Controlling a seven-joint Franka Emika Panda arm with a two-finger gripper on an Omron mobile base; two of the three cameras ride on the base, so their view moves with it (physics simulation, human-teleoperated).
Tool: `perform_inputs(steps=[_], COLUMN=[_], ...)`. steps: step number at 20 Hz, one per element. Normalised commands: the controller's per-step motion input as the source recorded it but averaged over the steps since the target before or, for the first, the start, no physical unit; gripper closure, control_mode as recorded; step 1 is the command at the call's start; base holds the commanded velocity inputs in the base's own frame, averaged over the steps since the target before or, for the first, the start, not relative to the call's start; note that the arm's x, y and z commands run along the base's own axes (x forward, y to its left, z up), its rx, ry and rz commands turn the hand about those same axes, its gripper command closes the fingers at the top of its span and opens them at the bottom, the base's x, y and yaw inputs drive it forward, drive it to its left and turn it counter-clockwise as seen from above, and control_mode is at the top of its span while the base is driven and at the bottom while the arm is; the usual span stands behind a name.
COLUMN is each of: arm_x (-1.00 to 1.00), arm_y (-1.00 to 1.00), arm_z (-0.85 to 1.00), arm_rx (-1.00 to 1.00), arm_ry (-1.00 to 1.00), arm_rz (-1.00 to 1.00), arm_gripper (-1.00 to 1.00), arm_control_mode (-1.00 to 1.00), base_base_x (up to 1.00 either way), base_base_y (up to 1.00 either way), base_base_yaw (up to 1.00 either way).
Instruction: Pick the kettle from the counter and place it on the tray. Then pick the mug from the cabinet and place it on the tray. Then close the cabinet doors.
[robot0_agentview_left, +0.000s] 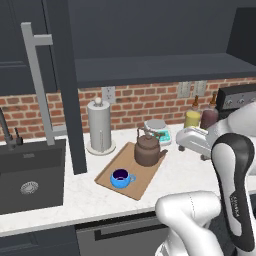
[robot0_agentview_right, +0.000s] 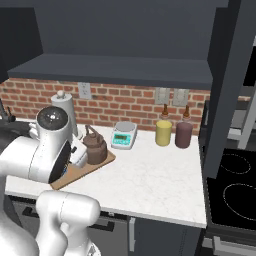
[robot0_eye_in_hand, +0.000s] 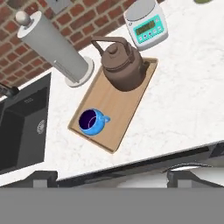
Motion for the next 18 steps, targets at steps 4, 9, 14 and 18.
perform_inputs(steps=[4, 9, 14, 18], arm_x=[0.0, 0.0, 0.0, 0.0], arm_y=[-0.52, -0.48, -0.63, -0.54], arm_z=[0.0, 0.0, 0.0, 0.0], arm_rx=[0.07, 0.11, 0.14, 0.13], arm_ry=[-0.11, -0.16, -0.11, -0.03], arm_rz=[-0.14, -0.12, -0.12, -0.11], arm_gripper=[-1.0, 1.0, 1.0, 1.0], arm_control_mode=[-1.0, -1.0, -1.0, -1.0], base_base_x=[0.0, 0.0, 0.0, 0.0], base_base_y=[0.0, 0.0, 0.0, 0.0], base_base_yaw=[0.0, 0.0, 0.0, 0.0])
